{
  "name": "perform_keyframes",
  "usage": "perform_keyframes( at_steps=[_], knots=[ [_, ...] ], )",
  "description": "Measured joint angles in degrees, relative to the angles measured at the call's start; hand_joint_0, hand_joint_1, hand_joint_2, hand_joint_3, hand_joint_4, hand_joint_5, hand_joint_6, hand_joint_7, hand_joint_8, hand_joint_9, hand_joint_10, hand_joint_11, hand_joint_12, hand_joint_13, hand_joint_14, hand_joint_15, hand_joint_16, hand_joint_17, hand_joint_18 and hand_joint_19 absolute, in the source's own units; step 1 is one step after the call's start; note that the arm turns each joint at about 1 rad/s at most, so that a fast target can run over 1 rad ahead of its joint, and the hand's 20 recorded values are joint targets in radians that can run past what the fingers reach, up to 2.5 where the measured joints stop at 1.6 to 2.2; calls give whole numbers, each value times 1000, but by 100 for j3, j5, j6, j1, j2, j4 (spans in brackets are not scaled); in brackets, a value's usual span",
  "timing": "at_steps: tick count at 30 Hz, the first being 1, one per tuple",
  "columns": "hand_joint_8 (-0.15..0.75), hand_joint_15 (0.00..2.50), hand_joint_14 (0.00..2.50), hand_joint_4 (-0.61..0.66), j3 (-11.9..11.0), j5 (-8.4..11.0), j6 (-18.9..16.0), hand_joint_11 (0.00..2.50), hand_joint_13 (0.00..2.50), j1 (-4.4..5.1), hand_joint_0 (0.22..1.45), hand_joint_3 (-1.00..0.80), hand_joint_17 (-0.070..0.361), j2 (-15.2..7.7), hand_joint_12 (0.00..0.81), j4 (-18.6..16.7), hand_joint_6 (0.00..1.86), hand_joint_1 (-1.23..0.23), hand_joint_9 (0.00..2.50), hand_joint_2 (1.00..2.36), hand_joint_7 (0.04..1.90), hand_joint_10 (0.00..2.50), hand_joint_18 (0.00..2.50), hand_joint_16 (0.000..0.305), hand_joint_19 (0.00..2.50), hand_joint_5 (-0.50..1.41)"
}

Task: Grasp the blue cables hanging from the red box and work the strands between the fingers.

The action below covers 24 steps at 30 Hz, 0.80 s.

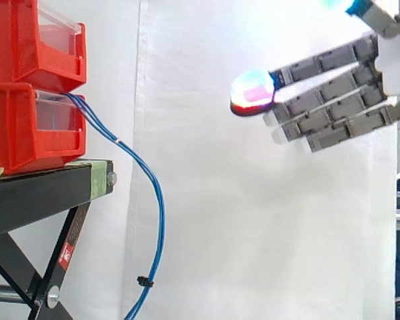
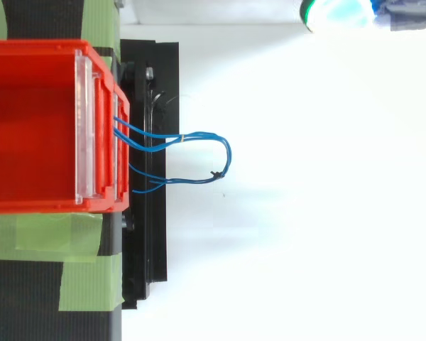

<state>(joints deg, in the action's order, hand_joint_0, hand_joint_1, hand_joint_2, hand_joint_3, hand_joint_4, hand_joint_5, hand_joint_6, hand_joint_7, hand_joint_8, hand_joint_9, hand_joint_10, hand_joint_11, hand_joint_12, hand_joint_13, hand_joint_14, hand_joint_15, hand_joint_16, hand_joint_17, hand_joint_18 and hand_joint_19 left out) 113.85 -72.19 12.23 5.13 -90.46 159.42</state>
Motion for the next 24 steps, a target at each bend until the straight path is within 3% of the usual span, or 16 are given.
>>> perform_keyframes(
  at_steps=[3, 7, 15, 24],
  knots=[
    [319, 211, 5, 184, 272, 234, 16, 125, 0, 51, 624, -1000, 166, -39, 386, -334, 5, -420, 104, 1000, 672, 2, 0, 74, 173, -322],
    [320, 211, 5, 184, 481, 408, 15, 127, 0, 110, 626, -1000, 165, -164, 386, -801, 5, -420, 106, 1000, 673, 2, 0, 74, 180, -323],
    [322, 217, 5, 182, 538, 452, -143, 139, 0, 197, 629, -1000, 166, -675, 387, -1056, 5, -423, 115, 1000, 677, 2, 0, 74, 187, -322],
    [320, 223, 5, 182, 541, 636, -70, 152, 0, 231, 633, -1000, 165, -799, 386, -1227, 5, -430, 120, 1000, 677, 2, 0, 73, 184, -321]
  ],
)
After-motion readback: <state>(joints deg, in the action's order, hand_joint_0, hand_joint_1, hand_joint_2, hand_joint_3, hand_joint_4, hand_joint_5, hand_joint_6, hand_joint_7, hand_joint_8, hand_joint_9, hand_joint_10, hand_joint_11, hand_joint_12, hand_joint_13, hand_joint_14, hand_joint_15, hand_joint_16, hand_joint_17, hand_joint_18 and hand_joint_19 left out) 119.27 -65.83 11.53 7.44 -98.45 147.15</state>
